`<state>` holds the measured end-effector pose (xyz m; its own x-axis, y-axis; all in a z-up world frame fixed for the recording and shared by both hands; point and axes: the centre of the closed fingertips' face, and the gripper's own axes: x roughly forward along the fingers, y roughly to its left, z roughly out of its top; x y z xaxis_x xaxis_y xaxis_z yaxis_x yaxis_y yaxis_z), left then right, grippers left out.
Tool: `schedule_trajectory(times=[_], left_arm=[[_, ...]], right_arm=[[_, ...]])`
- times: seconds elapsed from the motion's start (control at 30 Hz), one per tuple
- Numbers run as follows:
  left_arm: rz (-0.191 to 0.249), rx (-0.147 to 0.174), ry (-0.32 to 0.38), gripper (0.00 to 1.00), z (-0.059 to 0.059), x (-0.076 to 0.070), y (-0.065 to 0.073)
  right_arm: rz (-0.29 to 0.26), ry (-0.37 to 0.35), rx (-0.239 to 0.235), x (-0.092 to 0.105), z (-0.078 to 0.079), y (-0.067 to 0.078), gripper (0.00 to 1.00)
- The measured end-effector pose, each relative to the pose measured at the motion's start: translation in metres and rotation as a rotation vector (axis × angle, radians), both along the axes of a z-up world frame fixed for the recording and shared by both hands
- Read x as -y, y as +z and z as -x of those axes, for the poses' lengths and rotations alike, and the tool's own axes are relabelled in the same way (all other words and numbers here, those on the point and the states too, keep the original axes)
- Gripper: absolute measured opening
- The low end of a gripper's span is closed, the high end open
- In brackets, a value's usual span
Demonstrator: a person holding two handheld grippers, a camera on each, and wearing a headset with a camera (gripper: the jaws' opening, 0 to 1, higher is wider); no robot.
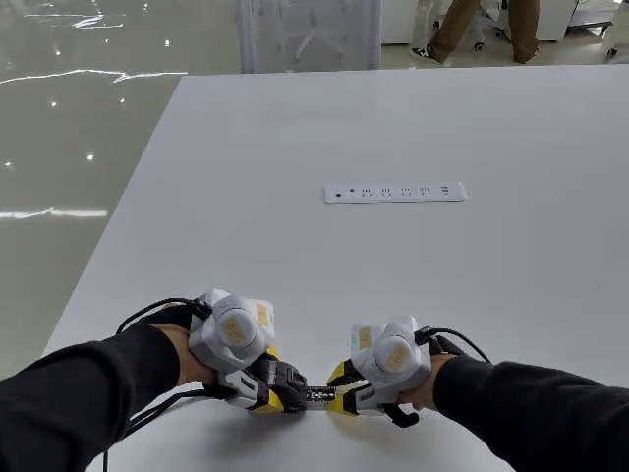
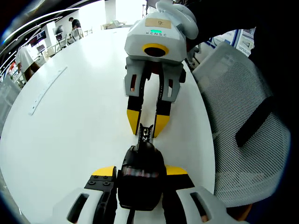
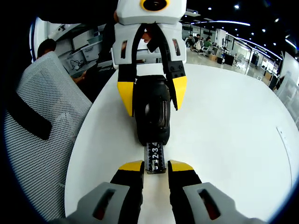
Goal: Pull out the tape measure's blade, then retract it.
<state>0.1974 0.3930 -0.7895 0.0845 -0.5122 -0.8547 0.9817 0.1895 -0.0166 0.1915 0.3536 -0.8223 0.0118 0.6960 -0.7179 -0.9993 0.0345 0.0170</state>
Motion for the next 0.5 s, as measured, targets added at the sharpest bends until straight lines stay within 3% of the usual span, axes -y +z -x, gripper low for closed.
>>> schedule_trajectory(times=[0.23, 0.5], left_arm=[[0.025, 0.006, 0.016, 0.33, -0.001, -0.001, 0.001], [0.008, 0.0, 0.013, 0.33, -0.001, -0.001, 0.0]], right_arm=[[0.005, -0.006, -0.012, 0.002, -0.002, -0.002, 0.11], [0.021, -0.014, -0.015, 0.019, -0.004, -0.004, 0.1]])
